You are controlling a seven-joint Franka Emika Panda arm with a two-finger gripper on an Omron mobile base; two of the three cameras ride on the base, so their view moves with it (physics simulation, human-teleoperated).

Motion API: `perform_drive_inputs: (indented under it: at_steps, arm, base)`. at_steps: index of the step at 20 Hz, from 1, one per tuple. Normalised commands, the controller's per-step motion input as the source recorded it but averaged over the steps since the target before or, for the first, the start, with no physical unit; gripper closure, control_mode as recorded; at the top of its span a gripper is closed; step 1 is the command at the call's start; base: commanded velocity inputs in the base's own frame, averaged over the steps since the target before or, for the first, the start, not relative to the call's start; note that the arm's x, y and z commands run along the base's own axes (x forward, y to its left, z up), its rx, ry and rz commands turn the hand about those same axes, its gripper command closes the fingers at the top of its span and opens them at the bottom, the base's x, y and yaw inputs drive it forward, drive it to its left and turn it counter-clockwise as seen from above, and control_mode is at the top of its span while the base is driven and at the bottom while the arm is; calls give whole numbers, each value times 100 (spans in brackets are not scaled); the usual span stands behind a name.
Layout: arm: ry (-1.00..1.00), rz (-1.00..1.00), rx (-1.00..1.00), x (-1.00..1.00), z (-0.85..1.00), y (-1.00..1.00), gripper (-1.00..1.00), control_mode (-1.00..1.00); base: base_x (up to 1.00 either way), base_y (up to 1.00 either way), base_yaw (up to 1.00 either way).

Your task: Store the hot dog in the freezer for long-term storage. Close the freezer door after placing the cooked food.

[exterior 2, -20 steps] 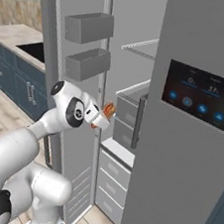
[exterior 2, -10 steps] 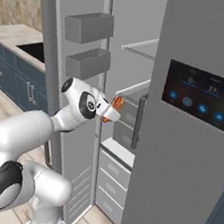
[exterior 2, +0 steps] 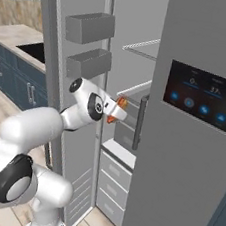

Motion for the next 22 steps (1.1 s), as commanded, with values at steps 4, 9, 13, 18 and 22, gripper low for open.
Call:
perform_drive_inputs:
  at_steps: [4,9,13,18,22]
  arm:
    - [2,11,0,20,13,-13,100,-100]
    - [0,11,0,16,12,-3,100,-100]
    - [0,8,-2,14,5,-1,100,-100]
    - [-5,13,-1,32,5,-9,100,-100]
    - [0,8,0,45,0,0,100,-100]
  base:
    - [0,0,0]
    - [0,0,0]
    - [0,0,0]
    - [0,0,0]
    - [0,0,0]
